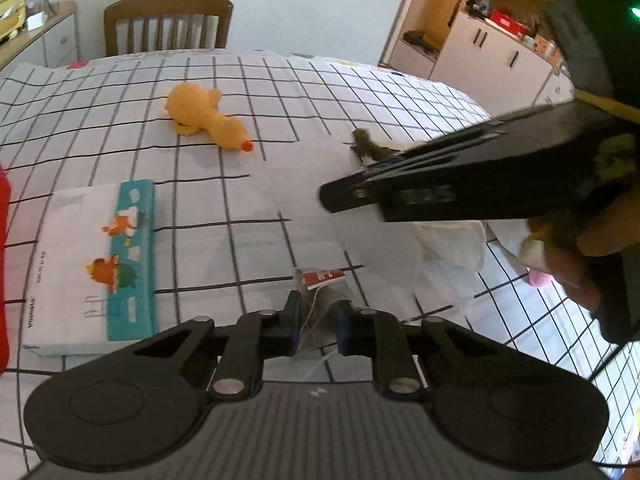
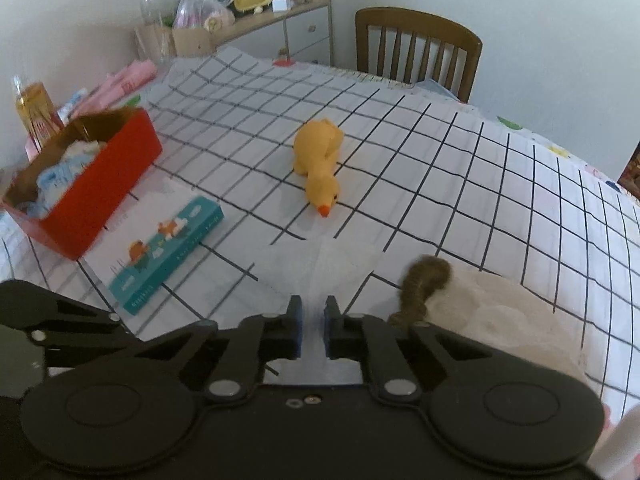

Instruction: Organize soft objects

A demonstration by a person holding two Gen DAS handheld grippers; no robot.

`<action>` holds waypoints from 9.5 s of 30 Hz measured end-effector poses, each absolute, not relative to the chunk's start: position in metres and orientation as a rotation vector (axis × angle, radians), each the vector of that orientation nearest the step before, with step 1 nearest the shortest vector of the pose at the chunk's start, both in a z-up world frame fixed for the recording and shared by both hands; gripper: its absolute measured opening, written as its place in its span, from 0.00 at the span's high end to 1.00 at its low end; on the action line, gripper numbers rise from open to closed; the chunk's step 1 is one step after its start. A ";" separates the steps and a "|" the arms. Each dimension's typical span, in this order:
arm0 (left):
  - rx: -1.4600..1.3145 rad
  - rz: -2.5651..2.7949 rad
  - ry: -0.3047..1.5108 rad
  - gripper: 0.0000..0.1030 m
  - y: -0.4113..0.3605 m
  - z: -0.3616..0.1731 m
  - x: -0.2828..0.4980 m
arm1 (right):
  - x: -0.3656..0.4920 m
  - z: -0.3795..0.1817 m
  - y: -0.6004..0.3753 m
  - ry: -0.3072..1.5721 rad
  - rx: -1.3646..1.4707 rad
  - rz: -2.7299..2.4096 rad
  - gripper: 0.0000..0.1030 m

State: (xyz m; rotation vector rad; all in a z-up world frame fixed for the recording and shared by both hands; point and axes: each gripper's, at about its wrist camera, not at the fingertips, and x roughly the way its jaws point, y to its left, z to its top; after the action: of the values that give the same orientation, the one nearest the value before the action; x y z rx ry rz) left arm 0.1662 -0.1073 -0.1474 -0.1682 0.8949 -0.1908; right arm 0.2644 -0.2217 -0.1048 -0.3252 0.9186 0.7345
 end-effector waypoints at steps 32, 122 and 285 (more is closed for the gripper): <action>-0.229 -0.094 0.828 0.87 -0.050 -0.118 0.129 | 0.165 -0.081 -0.245 0.925 -0.430 0.910 0.37; -0.132 0.030 0.881 0.87 0.179 -0.091 0.120 | 0.217 -0.088 0.029 0.973 -0.121 0.809 0.96; -0.019 -0.346 0.845 0.83 -0.189 -0.136 0.257 | 0.202 -0.116 -0.344 0.934 -0.095 0.636 0.18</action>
State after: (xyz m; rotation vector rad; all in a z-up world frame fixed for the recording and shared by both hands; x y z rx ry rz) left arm 0.2571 -0.1893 -0.1359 -0.0192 0.8447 -0.3456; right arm 0.2021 -0.3438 -0.1161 -0.0949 0.9340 0.6356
